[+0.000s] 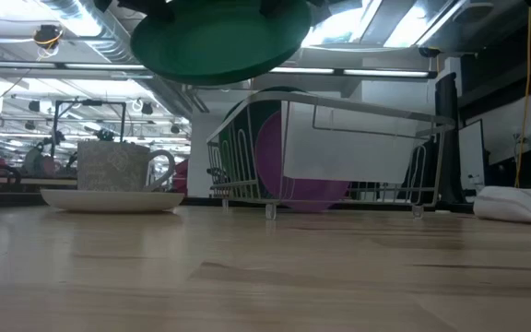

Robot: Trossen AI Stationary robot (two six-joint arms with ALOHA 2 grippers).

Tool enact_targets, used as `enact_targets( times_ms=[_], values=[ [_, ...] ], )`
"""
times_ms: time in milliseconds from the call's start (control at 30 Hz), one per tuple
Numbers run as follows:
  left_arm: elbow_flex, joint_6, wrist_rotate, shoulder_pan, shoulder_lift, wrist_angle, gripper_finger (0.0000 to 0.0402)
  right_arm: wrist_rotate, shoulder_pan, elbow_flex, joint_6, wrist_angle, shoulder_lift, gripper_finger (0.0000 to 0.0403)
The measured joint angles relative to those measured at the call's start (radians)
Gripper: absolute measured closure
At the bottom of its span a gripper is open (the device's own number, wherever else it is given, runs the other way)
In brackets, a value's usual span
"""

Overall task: Sort dishes
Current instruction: Put the dark green plate into the dish rack

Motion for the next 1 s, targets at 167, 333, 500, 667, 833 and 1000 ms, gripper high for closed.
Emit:
enact_targets(
  times_ms=[167, 333, 500, 667, 833, 1000],
  values=[
    [0.000, 0.010, 0.006, -0.001, 0.000, 0.005, 0.0389, 0.026, -0.001, -0.001, -0.071, 0.021, 0.000, 0.0369],
    [0.000, 0.031, 0.015, -0.001, 0.000, 0.006, 0.0360, 0.116, -0.001, -0.001, -0.156, 0.050, 0.001, 0.0379],
    [0.000, 0.131, 0.007, 0.002, -0.001, 0.007, 0.0323, 0.264, 0.000, -0.001, -0.230, 0.043, 0.001, 0.0372],
    [0.000, 0.231, 0.003, 0.032, -0.001, 0.048, 0.0282, 0.385, -0.003, 0.000, -0.328, 0.054, 0.001, 0.0385],
    [0.000, 0.357, -0.011, 0.069, -0.014, 0.075, 0.0250, 0.496, -0.003, -0.001, -0.399, 0.068, 0.002, 0.0379],
    [0.000, 0.422, -0.037, 0.096, -0.051, 0.079, 0.0236, 0.515, -0.006, -0.001, -0.481, 0.098, 0.002, 0.0385]
  ],
)
